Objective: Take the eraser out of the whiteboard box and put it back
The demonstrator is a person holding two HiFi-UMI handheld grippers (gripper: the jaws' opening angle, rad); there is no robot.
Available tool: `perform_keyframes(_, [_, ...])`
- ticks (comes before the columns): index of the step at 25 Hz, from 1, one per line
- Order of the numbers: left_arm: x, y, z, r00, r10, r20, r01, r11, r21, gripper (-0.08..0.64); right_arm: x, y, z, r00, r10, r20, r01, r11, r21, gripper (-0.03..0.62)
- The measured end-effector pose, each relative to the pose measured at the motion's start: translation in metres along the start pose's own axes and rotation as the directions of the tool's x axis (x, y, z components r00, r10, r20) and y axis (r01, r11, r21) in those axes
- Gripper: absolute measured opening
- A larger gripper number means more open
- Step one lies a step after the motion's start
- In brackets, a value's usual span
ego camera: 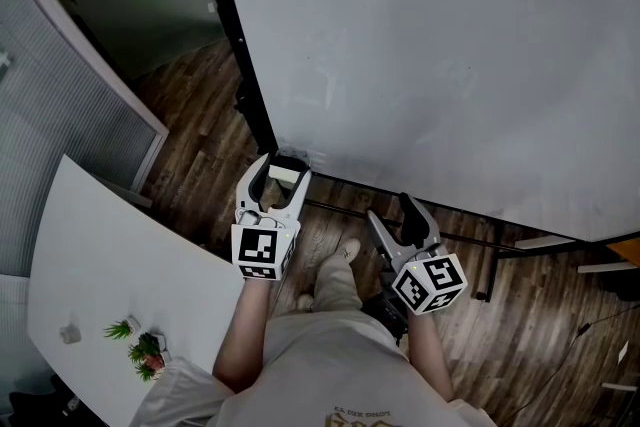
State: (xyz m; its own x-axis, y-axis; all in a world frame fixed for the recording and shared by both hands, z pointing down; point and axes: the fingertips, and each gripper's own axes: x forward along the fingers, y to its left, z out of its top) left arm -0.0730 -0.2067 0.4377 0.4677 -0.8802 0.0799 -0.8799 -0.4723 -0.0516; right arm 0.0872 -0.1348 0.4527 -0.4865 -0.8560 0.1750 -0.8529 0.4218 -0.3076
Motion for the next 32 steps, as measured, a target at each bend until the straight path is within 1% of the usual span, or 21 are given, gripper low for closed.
perform_keyframes(10, [-0.004, -0.001, 0.005, 1.0, 0.0, 0.018, 0.0, 1.0, -0.016, 0.27, -0.002, 0.004, 0.001, 1.0, 0.007, 0.004, -0.007, 1.0, -0.01, 0.308])
perform_keyframes(18, [-0.008, -0.002, 0.012, 1.0, -0.004, 0.02, 0.004, 1.0, -0.003, 0.27, -0.004, 0.008, 0.003, 1.0, 0.015, 0.01, -0.015, 1.0, -0.013, 0.308])
perform_keyframes(32, [-0.016, -0.004, 0.028, 0.999, -0.011, 0.047, 0.011, 1.0, 0.014, 0.27, -0.008, 0.015, 0.007, 0.999, 0.026, 0.023, -0.025, 1.0, -0.018, 0.308])
